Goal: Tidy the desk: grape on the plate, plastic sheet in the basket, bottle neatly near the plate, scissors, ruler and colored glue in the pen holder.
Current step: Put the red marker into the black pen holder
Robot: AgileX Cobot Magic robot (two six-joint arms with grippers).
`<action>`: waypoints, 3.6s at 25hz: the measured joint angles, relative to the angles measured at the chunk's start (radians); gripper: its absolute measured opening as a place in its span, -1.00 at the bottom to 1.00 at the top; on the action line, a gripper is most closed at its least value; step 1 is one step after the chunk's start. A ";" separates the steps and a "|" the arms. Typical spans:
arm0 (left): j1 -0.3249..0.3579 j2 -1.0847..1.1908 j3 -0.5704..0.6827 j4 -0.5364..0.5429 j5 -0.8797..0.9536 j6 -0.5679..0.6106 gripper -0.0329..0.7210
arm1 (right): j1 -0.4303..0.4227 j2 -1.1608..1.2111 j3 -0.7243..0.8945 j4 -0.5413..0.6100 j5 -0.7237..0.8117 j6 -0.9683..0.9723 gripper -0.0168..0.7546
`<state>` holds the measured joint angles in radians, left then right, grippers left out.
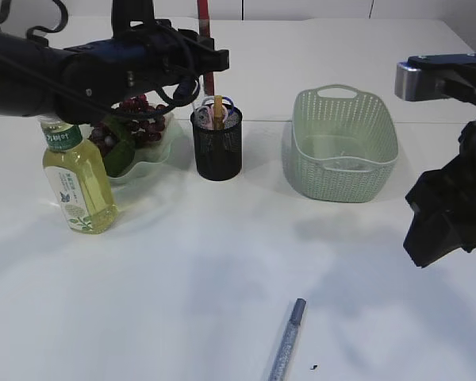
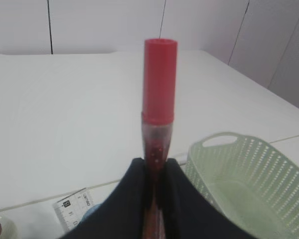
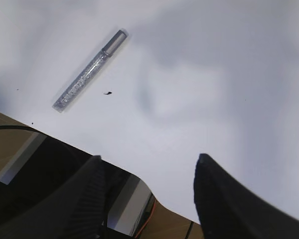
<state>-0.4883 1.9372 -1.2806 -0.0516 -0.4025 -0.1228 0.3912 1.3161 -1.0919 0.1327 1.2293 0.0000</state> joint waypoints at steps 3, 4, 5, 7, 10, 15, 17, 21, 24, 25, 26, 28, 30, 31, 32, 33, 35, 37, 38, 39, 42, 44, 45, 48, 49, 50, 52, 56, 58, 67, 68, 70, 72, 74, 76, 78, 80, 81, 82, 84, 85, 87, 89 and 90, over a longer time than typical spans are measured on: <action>0.004 0.058 -0.050 0.001 0.028 0.000 -0.76 | 0.000 0.000 0.000 0.000 0.000 0.000 0.21; 0.006 0.074 -0.063 0.001 0.030 0.000 -0.76 | 0.000 0.000 0.000 0.000 0.000 0.000 0.21; 0.008 0.086 -0.073 0.001 0.032 0.000 -0.76 | 0.000 0.000 0.000 0.000 0.000 0.000 0.21; 0.015 0.112 -0.086 0.002 0.039 0.000 -0.76 | 0.000 0.000 0.000 0.000 0.000 0.000 0.21; 0.026 0.134 -0.092 0.002 0.052 0.000 -0.76 | 0.000 0.000 0.000 0.000 0.000 0.000 0.21; 0.035 0.149 -0.092 0.016 0.054 0.000 -0.76 | 0.000 0.000 0.000 0.000 0.000 0.000 0.21; 0.035 0.152 -0.092 0.029 0.048 0.000 -0.76 | 0.000 0.000 0.000 0.000 0.000 0.000 0.21; 0.038 0.171 -0.103 0.037 0.043 0.000 -0.76 | 0.000 0.000 0.000 0.000 0.000 0.000 0.21; 0.044 0.187 -0.113 0.039 0.035 0.000 -0.76 | 0.000 0.000 0.000 0.000 0.000 0.000 0.21; 0.047 0.192 -0.113 0.039 0.030 0.000 -0.76 | 0.000 0.000 0.000 0.000 0.000 0.000 0.21; 0.050 0.196 -0.113 0.039 0.023 0.000 -0.76 | 0.000 0.000 0.000 0.000 0.000 0.000 0.21; 0.054 0.206 -0.114 0.039 0.020 0.000 -0.76 | 0.000 0.000 0.000 0.000 0.000 0.000 0.21; 0.056 0.212 -0.114 0.039 0.020 0.000 -0.76 | 0.000 0.000 0.000 0.000 0.000 0.000 0.21; 0.056 0.214 -0.114 0.039 0.020 0.000 -0.76 | 0.000 0.000 0.000 0.000 0.000 0.000 0.21; 0.056 0.216 -0.114 0.039 0.020 0.000 -0.76 | 0.000 0.000 0.000 0.000 0.000 0.000 0.21; 0.056 0.218 -0.114 0.039 0.020 0.000 -0.76 | 0.000 0.000 0.000 0.000 0.000 0.000 0.21; 0.056 0.218 -0.114 0.039 0.014 0.000 -0.76 | 0.000 0.000 0.000 0.000 0.000 0.000 0.21; 0.056 0.218 -0.114 0.039 0.002 0.000 -0.76 | 0.000 0.000 0.000 0.000 0.000 0.000 0.21; 0.056 0.218 -0.114 0.039 0.000 0.000 -0.76 | 0.000 0.000 0.000 0.000 0.000 0.000 0.21; 0.056 0.218 -0.114 0.039 -0.004 0.000 -0.76 | 0.000 0.000 0.000 0.000 0.000 0.000 0.21; 0.056 0.218 -0.114 0.040 -0.014 0.000 -0.76 | 0.000 0.000 0.000 0.000 0.000 0.000 0.21; 0.056 0.218 -0.114 0.040 -0.031 0.000 -0.75 | 0.000 0.000 0.000 0.000 0.000 0.000 0.21; 0.056 0.218 -0.114 0.040 -0.034 0.000 -0.75 | 0.000 0.000 0.000 0.000 0.000 0.000 0.21; 0.056 0.218 -0.114 0.040 -0.035 0.000 -0.75 | 0.000 0.000 0.000 0.000 0.000 0.000 0.21; 0.056 0.218 -0.114 0.040 -0.035 0.000 -0.74 | 0.000 0.000 0.000 0.000 0.000 0.000 0.21; 0.056 0.218 -0.114 0.040 -0.035 0.000 -0.74 | 0.000 0.000 0.000 0.000 0.000 0.000 0.21; 0.056 0.218 -0.114 0.040 -0.035 0.000 -0.74 | 0.000 0.000 0.000 0.000 0.000 0.000 0.21; 0.056 0.218 -0.114 0.042 -0.035 0.000 -0.72 | 0.000 0.000 0.000 0.000 0.000 0.000 0.21; 0.056 0.218 -0.114 0.042 -0.035 0.000 -0.69 | 0.000 0.000 0.000 0.000 0.000 0.000 0.21; 0.056 0.218 -0.114 0.052 -0.035 0.000 -0.47 | 0.000 0.000 0.000 0.000 0.000 0.000 0.21; 0.056 0.218 -0.114 0.052 -0.035 0.000 -0.43 | 0.000 0.000 0.000 0.000 0.000 0.000 0.21; 0.056 0.218 -0.114 0.052 -0.030 0.000 -0.35 | 0.000 0.000 0.000 0.000 0.000 0.000 0.21; 0.056 0.218 -0.114 0.052 -0.026 0.000 -0.29 | 0.000 0.000 0.000 0.000 0.000 0.000 0.21; 0.056 0.218 -0.114 0.052 -0.026 0.000 -0.28 | 0.000 0.000 0.000 0.000 0.000 0.000 0.21; 0.056 0.218 -0.114 0.052 -0.017 0.000 -0.27 | 0.000 0.000 0.000 0.000 0.000 0.000 0.21; 0.056 0.205 -0.114 0.052 0.017 0.000 -0.27 | 0.000 0.000 0.000 0.000 0.000 0.000 0.21; 0.056 0.174 -0.114 0.052 0.061 0.000 -0.27 | 0.000 0.000 0.000 0.000 0.000 0.000 0.21; 0.056 0.153 -0.114 0.052 0.091 0.000 -0.27 | 0.000 0.000 0.000 0.000 0.000 0.000 0.21; 0.056 0.134 -0.114 0.052 0.127 0.000 -0.27 | 0.000 0.000 0.000 0.000 0.000 0.000 0.21; 0.056 0.080 -0.114 0.062 0.209 0.000 -0.27 | 0.000 0.000 0.000 0.002 0.000 0.000 0.21; 0.056 0.052 -0.114 0.067 0.262 0.000 -0.27 | 0.000 0.000 0.000 0.002 0.000 0.000 0.21; 0.044 0.001 -0.114 0.077 0.374 0.000 -0.27 | 0.000 0.000 0.000 0.006 0.000 0.000 0.21; 0.022 -0.051 -0.114 0.081 0.516 0.000 -0.27 | 0.000 0.000 0.000 0.008 0.000 0.000 0.21; 0.009 -0.079 -0.114 0.081 0.577 0.000 -0.27 | 0.000 0.000 0.000 0.012 0.000 0.000 0.21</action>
<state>-0.4795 1.8586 -1.3942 0.0298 0.1750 -0.1228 0.3912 1.3161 -1.0919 0.1448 1.2296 0.0000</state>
